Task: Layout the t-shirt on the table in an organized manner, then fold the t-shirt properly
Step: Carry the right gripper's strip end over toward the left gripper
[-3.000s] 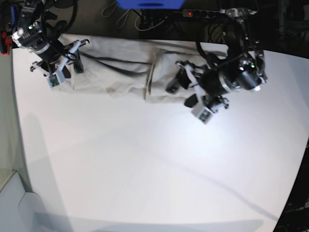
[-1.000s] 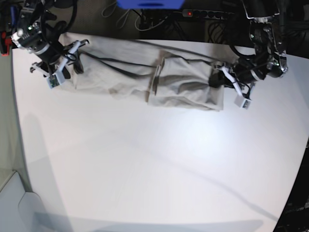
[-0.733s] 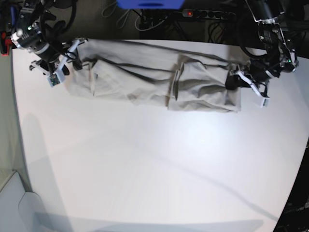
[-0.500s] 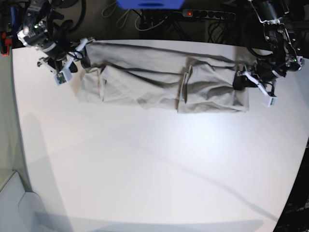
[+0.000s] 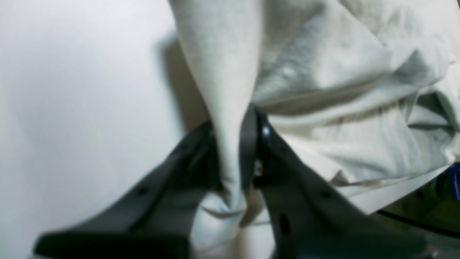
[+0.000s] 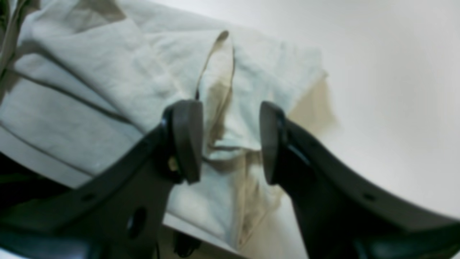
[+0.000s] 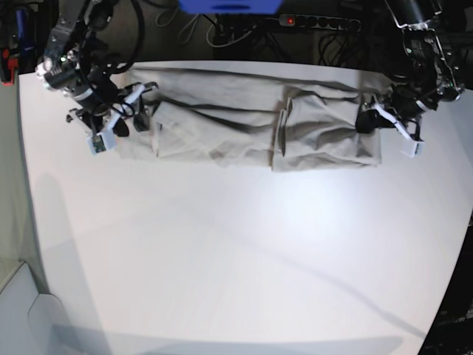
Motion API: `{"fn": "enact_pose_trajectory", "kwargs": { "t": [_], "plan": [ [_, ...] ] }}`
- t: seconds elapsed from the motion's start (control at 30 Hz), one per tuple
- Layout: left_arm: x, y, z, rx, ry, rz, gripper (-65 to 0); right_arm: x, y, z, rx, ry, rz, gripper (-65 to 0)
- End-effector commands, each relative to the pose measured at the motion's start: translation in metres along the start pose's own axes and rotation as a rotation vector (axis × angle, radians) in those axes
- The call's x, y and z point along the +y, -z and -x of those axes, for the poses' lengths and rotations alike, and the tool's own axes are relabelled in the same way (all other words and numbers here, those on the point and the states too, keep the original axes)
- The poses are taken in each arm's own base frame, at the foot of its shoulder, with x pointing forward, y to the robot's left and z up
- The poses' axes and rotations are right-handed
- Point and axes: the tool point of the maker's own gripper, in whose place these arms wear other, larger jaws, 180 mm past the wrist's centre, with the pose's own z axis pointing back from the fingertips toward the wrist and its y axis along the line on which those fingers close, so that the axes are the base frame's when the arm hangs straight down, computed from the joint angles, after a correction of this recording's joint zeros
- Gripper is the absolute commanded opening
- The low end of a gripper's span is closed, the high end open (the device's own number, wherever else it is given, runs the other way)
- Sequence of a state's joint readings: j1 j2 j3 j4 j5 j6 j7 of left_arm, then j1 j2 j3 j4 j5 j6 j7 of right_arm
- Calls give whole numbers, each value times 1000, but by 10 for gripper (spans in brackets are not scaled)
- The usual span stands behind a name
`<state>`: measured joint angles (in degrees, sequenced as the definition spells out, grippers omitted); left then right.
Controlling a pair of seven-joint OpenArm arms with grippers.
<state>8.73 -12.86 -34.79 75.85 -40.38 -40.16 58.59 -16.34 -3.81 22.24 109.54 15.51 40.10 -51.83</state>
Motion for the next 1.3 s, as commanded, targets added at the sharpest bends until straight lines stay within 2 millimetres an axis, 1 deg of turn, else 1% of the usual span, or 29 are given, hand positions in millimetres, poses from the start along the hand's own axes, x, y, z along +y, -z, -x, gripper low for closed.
{"fn": "enact_pose_trajectory", "kwargs": {
  "t": [0.0,0.17,0.3,0.37,0.47,0.6,0.77,0.93,1.0,1.1,1.27],
  "plan": [
    [7,-5,10,47,14,-31,-649,-1,0,-4,-22,8,-4,-379],
    [7,-5,12,50,12,-30,-649,-6,11,9,18,35,-19,-379],
    [7,-5,12,54,11,-29,-649,-25,12,18,36,76,17,-379],
    [7,-6,12,54,12,-30,-649,-35,12,19,33,102,39,-379],
    [7,-6,12,54,12,-30,-649,-40,14,24,43,120,44,-379],
    [7,-5,12,54,11,-29,-649,-35,15,28,53,123,32,-379],
    [7,-5,13,53,10,-28,-649,-33,16,28,54,127,29,-382],
    [6,-5,13,53,9,-27,-649,-22,20,33,74,154,8,-384],
    [6,-5,13,53,9,-27,-649,-14,23,38,96,174,-9,-384],
    [6,-5,13,55,9,-27,-649,-9,28,49,135,198,-28,-384],
    [6,-5,13,55,9,-27,-649,-6,38,57,158,228,-53,-385]
  ]
}}
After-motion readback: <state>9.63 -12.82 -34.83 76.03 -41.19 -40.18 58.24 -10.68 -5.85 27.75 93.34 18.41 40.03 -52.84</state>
